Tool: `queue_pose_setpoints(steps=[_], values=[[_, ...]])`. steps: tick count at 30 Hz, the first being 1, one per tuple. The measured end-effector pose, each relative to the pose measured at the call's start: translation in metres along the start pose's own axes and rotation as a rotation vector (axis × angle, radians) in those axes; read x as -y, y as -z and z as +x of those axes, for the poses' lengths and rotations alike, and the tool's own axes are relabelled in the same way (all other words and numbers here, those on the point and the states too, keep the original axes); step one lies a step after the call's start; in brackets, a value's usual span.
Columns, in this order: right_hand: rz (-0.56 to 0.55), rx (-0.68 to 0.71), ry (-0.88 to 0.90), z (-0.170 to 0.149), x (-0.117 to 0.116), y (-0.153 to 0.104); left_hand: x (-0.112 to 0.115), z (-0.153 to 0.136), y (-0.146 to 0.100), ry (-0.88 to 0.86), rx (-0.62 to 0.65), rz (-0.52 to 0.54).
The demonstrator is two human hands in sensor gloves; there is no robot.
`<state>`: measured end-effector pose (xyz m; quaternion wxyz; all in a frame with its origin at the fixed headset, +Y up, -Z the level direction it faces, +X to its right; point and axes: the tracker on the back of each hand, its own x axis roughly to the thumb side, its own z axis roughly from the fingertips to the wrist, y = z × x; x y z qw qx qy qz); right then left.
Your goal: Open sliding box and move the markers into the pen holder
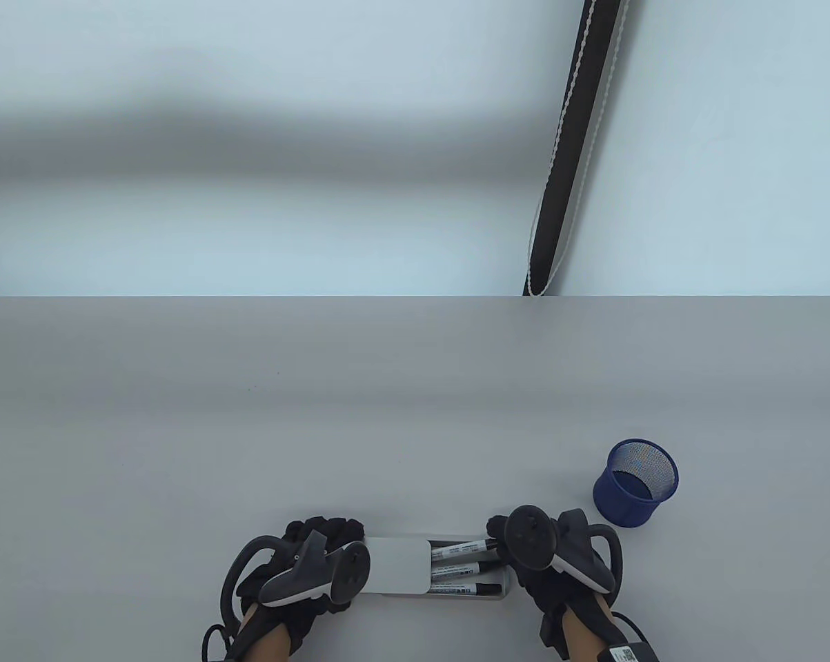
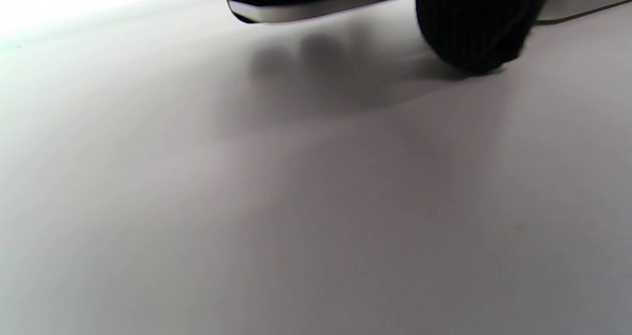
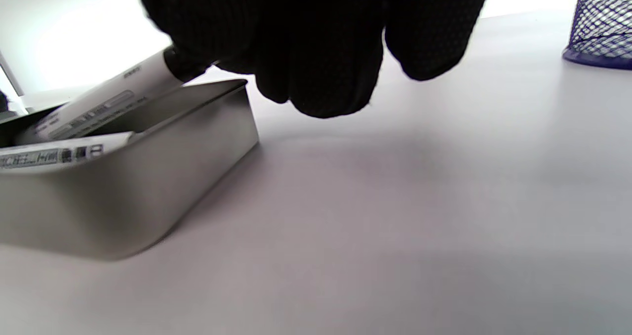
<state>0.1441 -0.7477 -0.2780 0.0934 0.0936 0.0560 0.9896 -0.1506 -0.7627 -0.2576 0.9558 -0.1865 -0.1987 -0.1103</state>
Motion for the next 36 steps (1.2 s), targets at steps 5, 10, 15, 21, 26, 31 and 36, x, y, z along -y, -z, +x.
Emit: queue_pose_setpoints(steps=[5,10,15,21,26,31,36], values=[[-0.012,-0.008,0.045,-0.003,0.006,-0.001,0.000,0.000,0.000,0.000,0.000,0.000],[-0.028,-0.019,0.108,-0.008,0.013,-0.002,0.000,0.000,0.000,0.001,0.001,0.001],[-0.043,-0.029,0.189,-0.013,0.020,-0.003,0.000,0.000,0.000,0.001,0.001,0.001],[-0.080,-0.021,0.292,-0.017,0.030,-0.007,0.000,0.000,0.000,0.001,0.001,0.001],[-0.142,-0.012,0.344,-0.017,0.041,-0.011,0.000,0.000,0.000,0.001,0.001,0.001],[-0.195,-0.005,0.382,-0.018,0.050,-0.016,0.000,0.000,0.000,0.001,0.001,0.001],[-0.262,0.015,0.457,-0.019,0.058,-0.020,0.000,0.000,0.000,0.001,0.001,0.001]])
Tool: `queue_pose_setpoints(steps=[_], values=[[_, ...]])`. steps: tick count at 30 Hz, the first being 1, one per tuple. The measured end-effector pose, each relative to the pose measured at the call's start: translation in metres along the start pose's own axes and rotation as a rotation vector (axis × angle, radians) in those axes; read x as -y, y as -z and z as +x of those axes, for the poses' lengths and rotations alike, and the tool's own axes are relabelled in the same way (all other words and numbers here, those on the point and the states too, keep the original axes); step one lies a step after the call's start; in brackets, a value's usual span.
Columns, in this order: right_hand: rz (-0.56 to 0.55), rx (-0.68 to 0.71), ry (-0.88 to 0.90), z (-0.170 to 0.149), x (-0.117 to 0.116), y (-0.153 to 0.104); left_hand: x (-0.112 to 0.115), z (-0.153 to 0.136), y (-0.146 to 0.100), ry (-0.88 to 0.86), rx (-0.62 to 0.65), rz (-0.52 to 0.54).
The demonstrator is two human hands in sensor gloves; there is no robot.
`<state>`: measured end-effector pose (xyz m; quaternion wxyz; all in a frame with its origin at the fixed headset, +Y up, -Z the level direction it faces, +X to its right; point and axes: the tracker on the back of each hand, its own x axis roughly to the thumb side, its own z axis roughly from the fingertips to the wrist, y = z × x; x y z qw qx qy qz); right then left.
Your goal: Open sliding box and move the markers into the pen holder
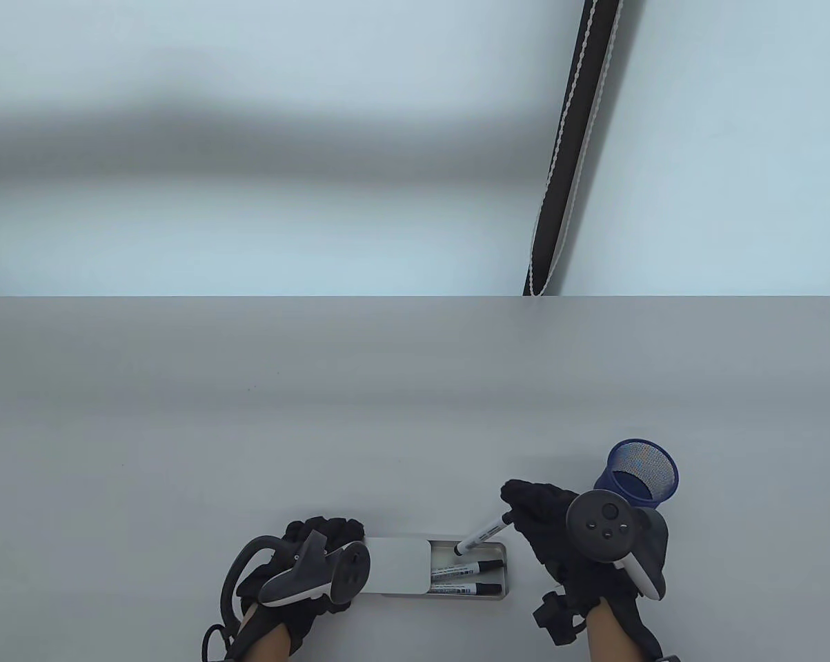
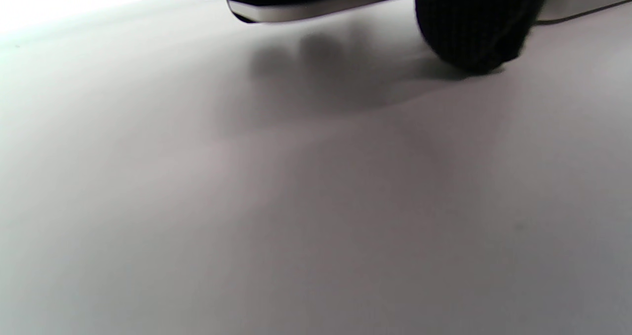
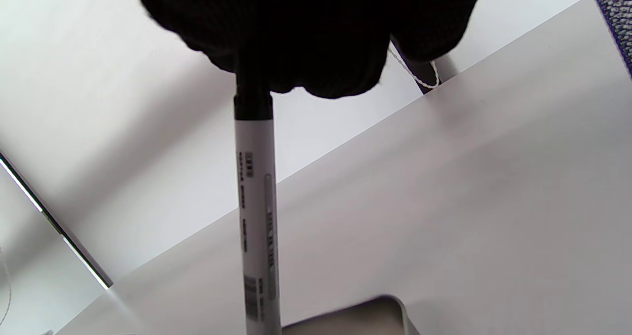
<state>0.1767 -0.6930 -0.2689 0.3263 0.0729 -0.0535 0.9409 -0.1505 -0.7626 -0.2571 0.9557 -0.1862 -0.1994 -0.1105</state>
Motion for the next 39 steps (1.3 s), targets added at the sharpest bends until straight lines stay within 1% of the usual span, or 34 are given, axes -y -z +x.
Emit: queue_pose_setpoints(steps=[7,10,17,26,32,39], values=[[-0.122,0.033,0.043,0.005,0.015,-0.006,0.000,0.000,0.000,0.000,0.000,0.000],[-0.205,0.047,0.039,0.007,0.021,-0.010,0.000,0.000,0.000,-0.003,0.001,-0.001],[-0.380,0.068,-0.025,0.013,0.034,-0.019,0.000,0.000,0.000,-0.003,0.002,-0.002],[-0.581,0.053,-0.123,0.013,0.047,-0.030,0.000,0.000,0.000,-0.002,0.002,-0.002],[-0.668,0.044,-0.209,0.012,0.052,-0.034,0.000,0.000,0.000,-0.002,0.002,-0.002],[-0.748,0.015,-0.222,0.004,0.062,-0.039,0.000,0.000,0.000,-0.002,0.002,-0.002]])
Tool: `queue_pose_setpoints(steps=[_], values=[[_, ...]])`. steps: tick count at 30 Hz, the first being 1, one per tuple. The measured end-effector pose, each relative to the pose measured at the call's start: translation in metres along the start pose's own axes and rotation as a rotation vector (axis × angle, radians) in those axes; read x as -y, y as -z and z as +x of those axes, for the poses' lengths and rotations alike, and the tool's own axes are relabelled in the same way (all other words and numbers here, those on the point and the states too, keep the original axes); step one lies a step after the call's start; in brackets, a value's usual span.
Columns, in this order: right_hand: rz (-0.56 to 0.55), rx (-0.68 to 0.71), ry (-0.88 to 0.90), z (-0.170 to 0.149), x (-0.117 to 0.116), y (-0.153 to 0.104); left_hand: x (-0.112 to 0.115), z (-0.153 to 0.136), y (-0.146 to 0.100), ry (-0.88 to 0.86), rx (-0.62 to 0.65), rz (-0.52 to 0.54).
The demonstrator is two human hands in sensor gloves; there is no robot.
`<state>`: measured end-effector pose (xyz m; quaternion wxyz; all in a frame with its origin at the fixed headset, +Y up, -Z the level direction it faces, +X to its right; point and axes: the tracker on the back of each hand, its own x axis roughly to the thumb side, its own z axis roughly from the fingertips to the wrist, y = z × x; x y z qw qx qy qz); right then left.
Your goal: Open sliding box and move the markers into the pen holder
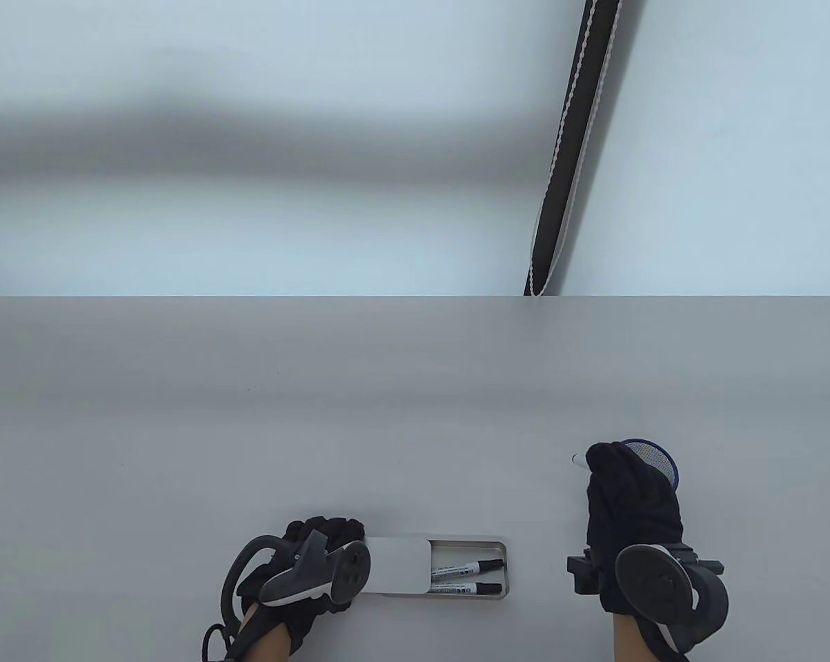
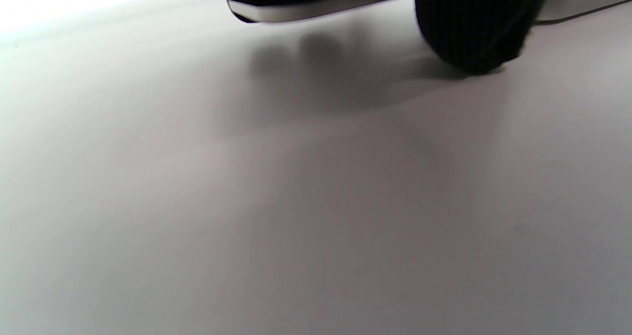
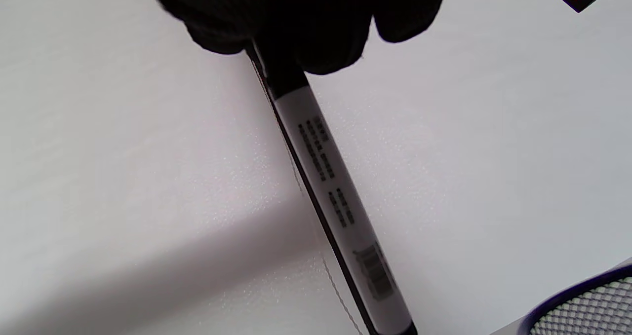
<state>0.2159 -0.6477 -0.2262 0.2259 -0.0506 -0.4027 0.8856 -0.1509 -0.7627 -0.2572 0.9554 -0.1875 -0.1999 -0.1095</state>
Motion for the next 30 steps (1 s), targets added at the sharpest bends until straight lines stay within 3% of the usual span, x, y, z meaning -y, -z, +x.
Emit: queue_pose_setpoints(steps=[12,30], values=[[-0.029,-0.041,-0.116,-0.021,-0.003,-0.001,0.000,0.001,0.000,0.006,-0.002,-0.001],[0.096,-0.200,-0.231,-0.059,-0.035,-0.019,0.000,0.001,0.000,0.008,-0.001,0.000]])
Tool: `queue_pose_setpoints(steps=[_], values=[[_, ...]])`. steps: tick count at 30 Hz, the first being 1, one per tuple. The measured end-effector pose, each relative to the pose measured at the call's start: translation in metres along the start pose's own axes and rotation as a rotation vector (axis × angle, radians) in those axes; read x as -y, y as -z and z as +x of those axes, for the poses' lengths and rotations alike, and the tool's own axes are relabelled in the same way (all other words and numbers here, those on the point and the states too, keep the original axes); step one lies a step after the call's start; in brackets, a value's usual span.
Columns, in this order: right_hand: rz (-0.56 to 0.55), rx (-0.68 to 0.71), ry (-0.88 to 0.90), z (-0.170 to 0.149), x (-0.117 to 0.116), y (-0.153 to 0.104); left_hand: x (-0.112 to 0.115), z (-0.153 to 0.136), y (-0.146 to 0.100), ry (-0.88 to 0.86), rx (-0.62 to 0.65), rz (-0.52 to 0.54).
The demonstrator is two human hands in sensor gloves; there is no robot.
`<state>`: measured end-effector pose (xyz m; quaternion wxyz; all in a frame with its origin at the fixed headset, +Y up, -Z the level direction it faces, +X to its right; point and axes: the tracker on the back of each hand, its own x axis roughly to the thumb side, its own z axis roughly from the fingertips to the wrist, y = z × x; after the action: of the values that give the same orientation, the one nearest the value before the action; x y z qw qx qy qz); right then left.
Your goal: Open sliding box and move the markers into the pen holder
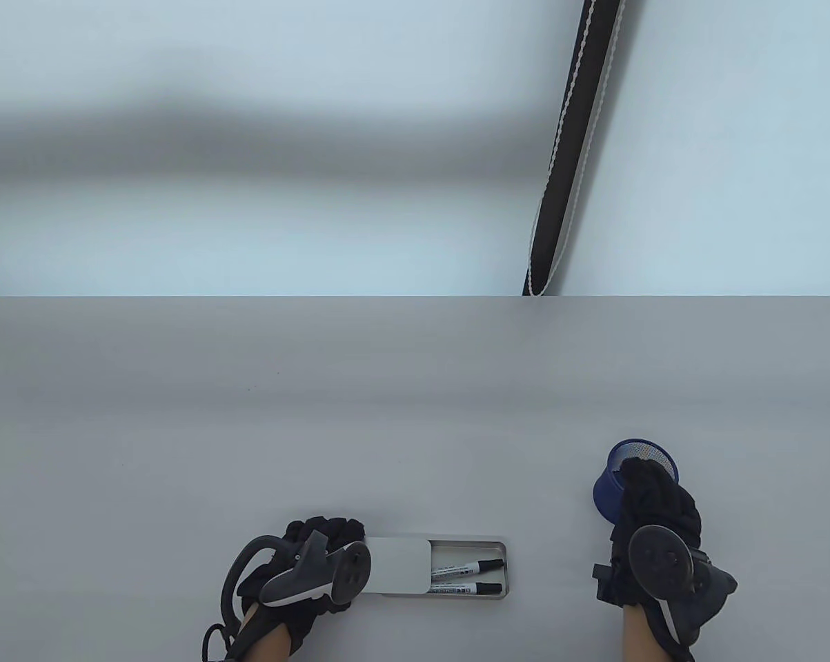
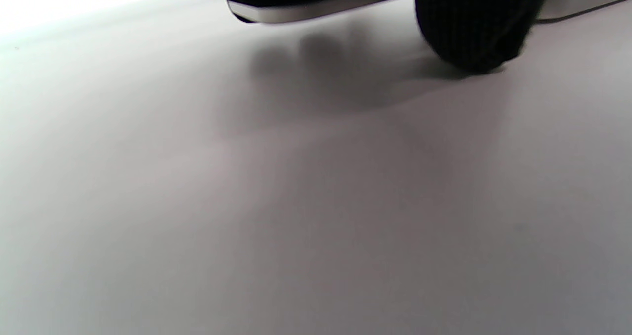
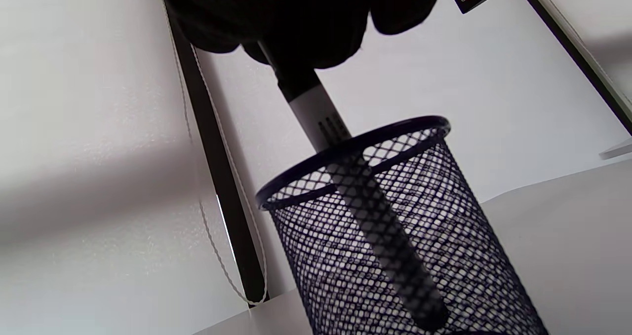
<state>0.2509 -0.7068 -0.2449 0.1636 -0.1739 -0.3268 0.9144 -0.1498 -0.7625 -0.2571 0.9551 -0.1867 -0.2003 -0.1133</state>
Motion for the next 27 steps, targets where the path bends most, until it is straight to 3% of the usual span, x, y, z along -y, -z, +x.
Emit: queue_pose_setpoints(steps=[27], values=[[0.094,-0.065,-0.031,-0.003,-0.017,-0.008,0.000,0.001,0.000,0.000,0.001,0.002]])
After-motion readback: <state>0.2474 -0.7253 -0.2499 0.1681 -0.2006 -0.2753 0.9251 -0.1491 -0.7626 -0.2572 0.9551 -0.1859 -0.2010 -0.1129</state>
